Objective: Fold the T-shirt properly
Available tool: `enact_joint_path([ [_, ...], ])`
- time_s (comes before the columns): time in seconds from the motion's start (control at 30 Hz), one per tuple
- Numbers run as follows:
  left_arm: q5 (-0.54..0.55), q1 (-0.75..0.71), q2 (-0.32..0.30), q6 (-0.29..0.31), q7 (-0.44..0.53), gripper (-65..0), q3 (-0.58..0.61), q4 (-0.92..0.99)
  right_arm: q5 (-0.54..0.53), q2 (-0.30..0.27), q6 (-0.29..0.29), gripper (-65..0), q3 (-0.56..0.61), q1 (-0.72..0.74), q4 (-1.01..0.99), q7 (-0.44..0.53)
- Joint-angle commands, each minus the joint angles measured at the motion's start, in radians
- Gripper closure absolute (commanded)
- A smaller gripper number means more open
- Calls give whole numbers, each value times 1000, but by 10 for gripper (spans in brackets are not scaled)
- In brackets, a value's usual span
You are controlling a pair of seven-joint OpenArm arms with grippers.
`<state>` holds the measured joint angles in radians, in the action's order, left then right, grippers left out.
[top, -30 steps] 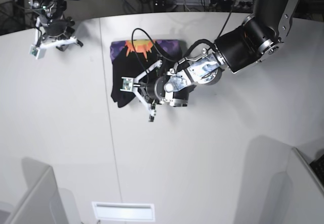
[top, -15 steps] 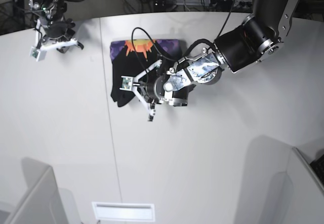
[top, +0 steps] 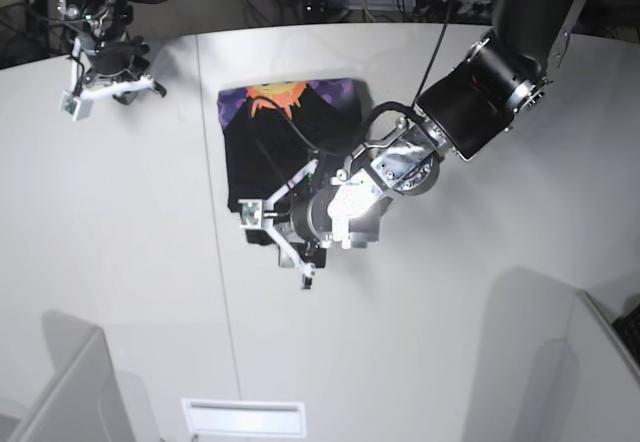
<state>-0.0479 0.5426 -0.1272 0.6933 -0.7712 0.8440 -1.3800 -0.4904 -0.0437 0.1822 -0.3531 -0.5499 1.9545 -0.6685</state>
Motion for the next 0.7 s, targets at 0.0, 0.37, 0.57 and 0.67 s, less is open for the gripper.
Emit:
enact_joint_path([
  [0.0, 4, 26, 22, -1, 17, -370, -36, -32, -1, -8, -6, 0, -2, -5, 12, 20],
  [0.37, -4, -224, -13, -5, 12, -303, -325, -442, -1, -14, -10, 0, -1, -6, 18, 20],
  [0.57, -4, -457, -102, -5, 20, 0, -538, -594, 0, -17, -174, 0, -2, -9, 23, 26],
  [0.67, 1, -553, -147, -5, 25, 0, -632, -594, 0, -17, -246, 0, -4, -9, 23, 26],
])
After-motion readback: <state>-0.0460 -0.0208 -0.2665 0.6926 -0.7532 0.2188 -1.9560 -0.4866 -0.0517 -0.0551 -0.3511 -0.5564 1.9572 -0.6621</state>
